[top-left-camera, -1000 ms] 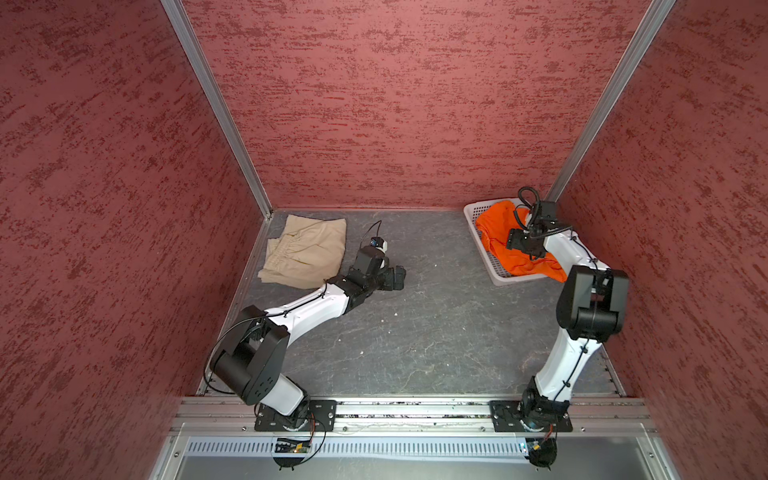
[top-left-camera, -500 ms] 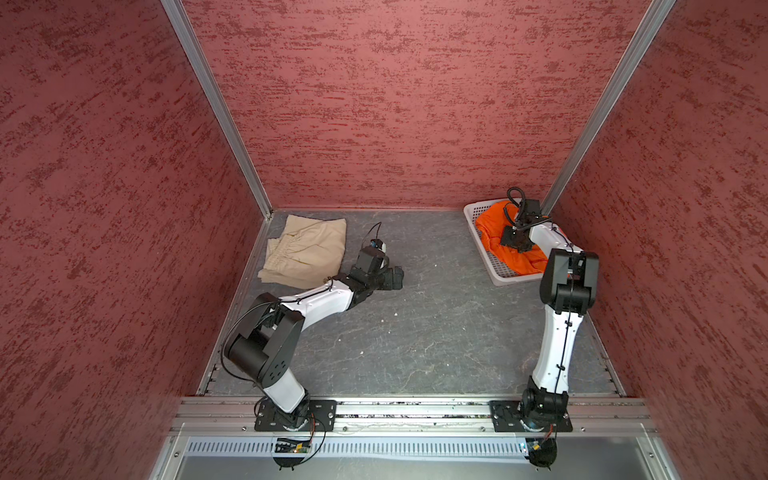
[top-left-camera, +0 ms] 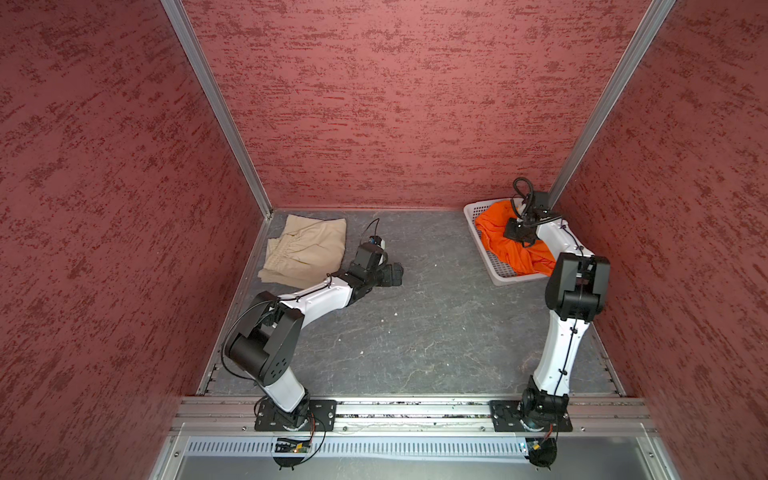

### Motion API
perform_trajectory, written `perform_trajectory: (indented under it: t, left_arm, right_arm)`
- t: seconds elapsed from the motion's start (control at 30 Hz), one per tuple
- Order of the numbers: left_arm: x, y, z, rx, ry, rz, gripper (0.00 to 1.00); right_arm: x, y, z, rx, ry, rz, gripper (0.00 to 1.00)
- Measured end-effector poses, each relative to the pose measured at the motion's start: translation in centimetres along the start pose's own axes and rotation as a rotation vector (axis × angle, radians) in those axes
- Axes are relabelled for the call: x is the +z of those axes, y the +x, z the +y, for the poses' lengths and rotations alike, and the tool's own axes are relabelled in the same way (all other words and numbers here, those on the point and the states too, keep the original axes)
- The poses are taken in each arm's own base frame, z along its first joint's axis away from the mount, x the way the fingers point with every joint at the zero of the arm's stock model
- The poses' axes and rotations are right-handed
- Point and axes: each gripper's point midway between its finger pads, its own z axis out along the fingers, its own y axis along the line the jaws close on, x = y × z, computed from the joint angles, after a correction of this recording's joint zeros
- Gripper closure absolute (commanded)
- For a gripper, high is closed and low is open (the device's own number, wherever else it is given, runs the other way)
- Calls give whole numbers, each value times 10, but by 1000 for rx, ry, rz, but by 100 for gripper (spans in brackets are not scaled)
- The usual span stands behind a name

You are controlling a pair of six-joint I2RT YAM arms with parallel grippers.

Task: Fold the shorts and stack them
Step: 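Grasp the orange shorts in the basket with the right gripper, drop them on table, then grasp the orange shorts waistband with the right gripper near the robot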

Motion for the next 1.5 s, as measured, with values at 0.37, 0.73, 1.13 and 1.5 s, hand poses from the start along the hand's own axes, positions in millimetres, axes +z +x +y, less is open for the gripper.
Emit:
perform_trajectory:
  t: [0.37, 0.73, 1.13, 1.5]
  left_arm:
    - [-58, -38, -27, 34, 72, -154, 0]
    - [-106, -42, -13, 34, 13, -242, 0]
    - [-163, -40, 67, -108, -174, -318, 0]
    - [-132, 3, 96, -144, -223, -160, 0]
  right_arm:
    - [-238, -105, 93, -95, -270, -476, 100]
    - [-392, -63, 241, -329, -679, -600, 100]
    - [-275, 80, 274, -320, -810, -129, 83]
    - [-115, 112, 197, -380, -219, -4, 32]
